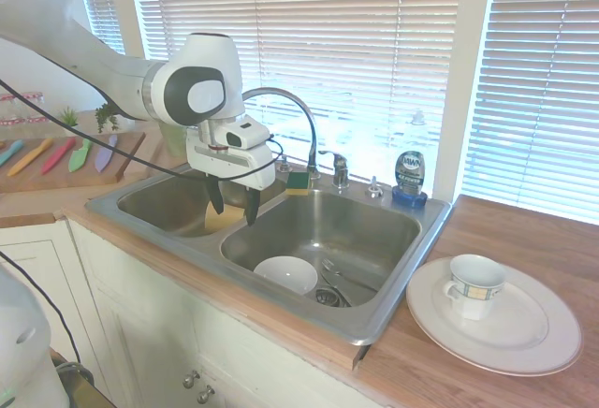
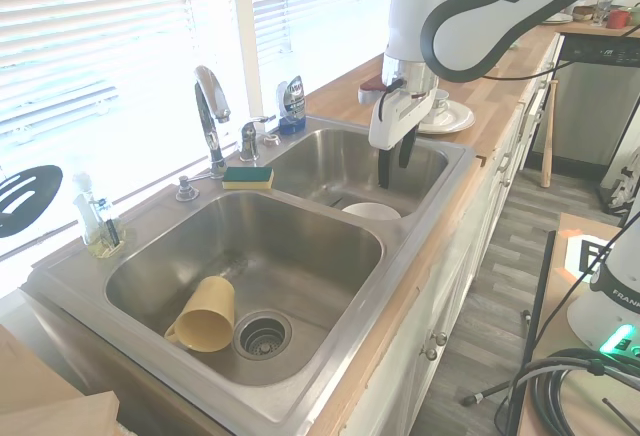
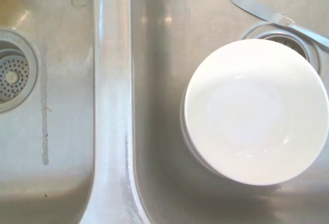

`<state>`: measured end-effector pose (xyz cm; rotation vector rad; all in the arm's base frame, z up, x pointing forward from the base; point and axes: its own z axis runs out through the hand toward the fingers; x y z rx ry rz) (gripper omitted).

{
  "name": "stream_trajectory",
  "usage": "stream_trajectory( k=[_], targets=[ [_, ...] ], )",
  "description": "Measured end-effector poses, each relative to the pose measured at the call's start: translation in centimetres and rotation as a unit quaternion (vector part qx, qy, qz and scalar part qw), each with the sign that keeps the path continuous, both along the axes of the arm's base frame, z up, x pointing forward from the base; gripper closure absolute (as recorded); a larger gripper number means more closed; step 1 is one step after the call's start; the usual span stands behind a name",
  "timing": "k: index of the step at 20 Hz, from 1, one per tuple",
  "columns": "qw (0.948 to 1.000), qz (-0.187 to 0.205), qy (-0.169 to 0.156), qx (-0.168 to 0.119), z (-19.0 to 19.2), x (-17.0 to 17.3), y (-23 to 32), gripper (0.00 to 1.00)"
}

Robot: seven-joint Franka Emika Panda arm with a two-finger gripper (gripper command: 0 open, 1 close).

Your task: Turn on the faucet

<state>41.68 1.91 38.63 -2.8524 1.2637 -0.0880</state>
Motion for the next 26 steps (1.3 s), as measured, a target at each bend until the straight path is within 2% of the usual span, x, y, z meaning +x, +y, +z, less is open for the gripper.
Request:
stream_trajectory(
  k=[4, 5, 26],
  targets=[
    [0.9999, 0.005, 0.011, -0.002, -0.9, 0.1, -0.1, 0.0],
    [0.9999, 0.006, 0.013, -0.003, -1.1, 0.1, -0.1, 1.0],
    [0.9999, 0.007, 0.012, -0.003, -1.2, 0.2, -0.1, 1.0]
  ],
)
